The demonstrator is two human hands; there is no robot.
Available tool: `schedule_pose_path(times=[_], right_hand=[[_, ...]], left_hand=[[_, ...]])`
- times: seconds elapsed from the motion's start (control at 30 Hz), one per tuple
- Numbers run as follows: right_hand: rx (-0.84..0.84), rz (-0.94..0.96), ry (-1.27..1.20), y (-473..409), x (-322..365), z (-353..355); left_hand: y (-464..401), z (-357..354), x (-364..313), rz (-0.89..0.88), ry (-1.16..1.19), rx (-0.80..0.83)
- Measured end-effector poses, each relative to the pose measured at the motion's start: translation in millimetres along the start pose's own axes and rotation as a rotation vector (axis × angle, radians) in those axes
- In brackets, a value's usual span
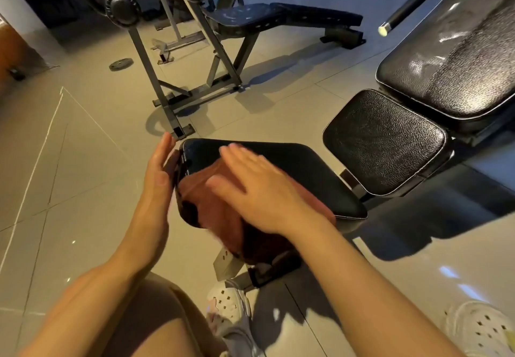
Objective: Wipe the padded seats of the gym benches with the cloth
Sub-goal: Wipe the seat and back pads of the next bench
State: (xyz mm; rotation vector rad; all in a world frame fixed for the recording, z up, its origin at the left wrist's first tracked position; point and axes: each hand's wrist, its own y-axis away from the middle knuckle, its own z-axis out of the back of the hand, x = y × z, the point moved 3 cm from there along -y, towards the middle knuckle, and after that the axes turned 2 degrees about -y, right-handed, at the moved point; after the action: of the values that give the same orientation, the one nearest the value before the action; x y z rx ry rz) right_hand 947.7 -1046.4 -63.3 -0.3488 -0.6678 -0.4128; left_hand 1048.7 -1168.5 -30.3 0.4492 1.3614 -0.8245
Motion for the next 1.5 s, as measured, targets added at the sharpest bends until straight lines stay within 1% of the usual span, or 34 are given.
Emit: schedule_pose_path(times=[0.03, 0.07, 0.13, 0.17, 0.2, 0.27, 0.3, 0.4, 0.43, 0.5, 0.53, 0.57, 0.6, 0.63, 0.77, 0.83, 0.9, 0.97, 1.0, 1.03, 1.07, 1.1, 1.13, 1.17, 1.2, 1.23, 1.27, 1.3, 1.33, 1.4, 1.5], right_hand=[[0.053, -0.091, -0.023, -3, -21, 5], [0.086, -0.181, -0.033, -4, -45, 9], [0.110, -0.347, -0.023, -2, -91, 14], [0.104, -0.414, -0.020, 2, -111, 15], [0.093, -0.470, -0.027, 8, -127, 15], [0.059, -0.554, -0.044, 21, -147, 14], [0.035, -0.585, -0.058, 29, -151, 14], [-0.056, -0.648, -0.043, 55, -147, 15], [-0.117, -0.642, 0.002, 65, -140, 15], [-0.319, -0.573, 0.063, 81, -123, 6], [-0.427, -0.529, 0.032, 87, -112, 0], [-0.500, -0.495, -0.034, 91, -100, -5], [-0.538, -0.463, -0.096, 92, -90, -9], [-0.542, -0.426, -0.139, 89, -77, -12], [-0.384, -0.227, -0.116, 53, 5, -21], [-0.298, -0.156, -0.065, 31, 39, -24], [-0.209, -0.154, -0.031, 14, 47, -21], [-0.113, -0.212, -0.050, 1, 37, -12], [-0.067, -0.244, -0.058, -4, 30, -7], [-0.031, -0.274, -0.069, -8, 24, -4], [-0.006, -0.299, -0.098, -10, 19, 0], [0.003, -0.311, -0.159, -12, 16, 4], [-0.020, -0.313, -0.260, -12, 13, 9], [-0.074, -0.311, -0.374, -9, 9, 16], [-0.150, -0.303, -0.467, -3, 3, 23], [-0.241, -0.273, -0.497, 6, -4, 33], [-0.325, -0.224, -0.467, 18, -13, 41], [-0.372, -0.172, -0.417, 30, -23, 48], [-0.367, -0.132, -0.371, 41, -34, 52], [-0.252, -0.070, -0.255, 59, -52, 52], [-0.055, -0.029, -0.119, 71, -67, 39]], left_hand=[[-5, -3, -2, 0.033, 0.026, -0.035], [-4, 0, -1, -0.014, 0.024, 0.008], [-3, 2, 9, -0.022, -0.116, 0.109], [-3, -1, 16, 0.015, -0.198, 0.083], [-4, 0, 25, -0.016, -0.272, 0.050], [9, 0, 29, -0.227, -0.443, 0.120], [14, -5, 26, -0.284, -0.464, 0.146], [15, -11, 18, -0.316, -0.423, 0.140], [14, -10, 20, -0.307, -0.424, 0.133], [8, -8, 23, -0.272, -0.423, 0.138], [9, -8, 24, -0.266, -0.432, 0.155], [11, -8, 24, -0.260, -0.449, 0.179], [15, -7, 24, -0.250, -0.457, 0.199], [17, -7, 23, -0.240, -0.464, 0.221], [26, -9, 14, -0.233, -0.400, 0.244], [28, -8, 7, -0.210, -0.269, 0.239], [24, -4, 0, -0.209, -0.152, 0.204], [16, 7, -1, -0.166, -0.067, 0.129], [16, 12, -2, -0.184, -0.123, 0.081], [20, 15, -3, -0.289, -0.275, 0.051], [28, 14, -6, -0.452, -0.474, 0.019], [38, 10, -7, -0.660, -0.676, -0.007], [48, 3, -7, -0.871, -0.839, -0.013], [60, -5, -8, -1.041, -0.955, -0.015], [66, -13, -5, -1.178, -1.040, -0.018], [72, -19, 0, -1.267, -1.109, -0.017], [73, -25, 3, -1.294, -1.177, 0.001], [72, -29, 6, -1.274, -1.246, 0.018], [71, -32, 8, -1.230, -1.297, 0.027], [65, -35, 10, -1.169, -1.349, 0.036], [56, -36, 11, -1.173, -1.367, 0.036]])
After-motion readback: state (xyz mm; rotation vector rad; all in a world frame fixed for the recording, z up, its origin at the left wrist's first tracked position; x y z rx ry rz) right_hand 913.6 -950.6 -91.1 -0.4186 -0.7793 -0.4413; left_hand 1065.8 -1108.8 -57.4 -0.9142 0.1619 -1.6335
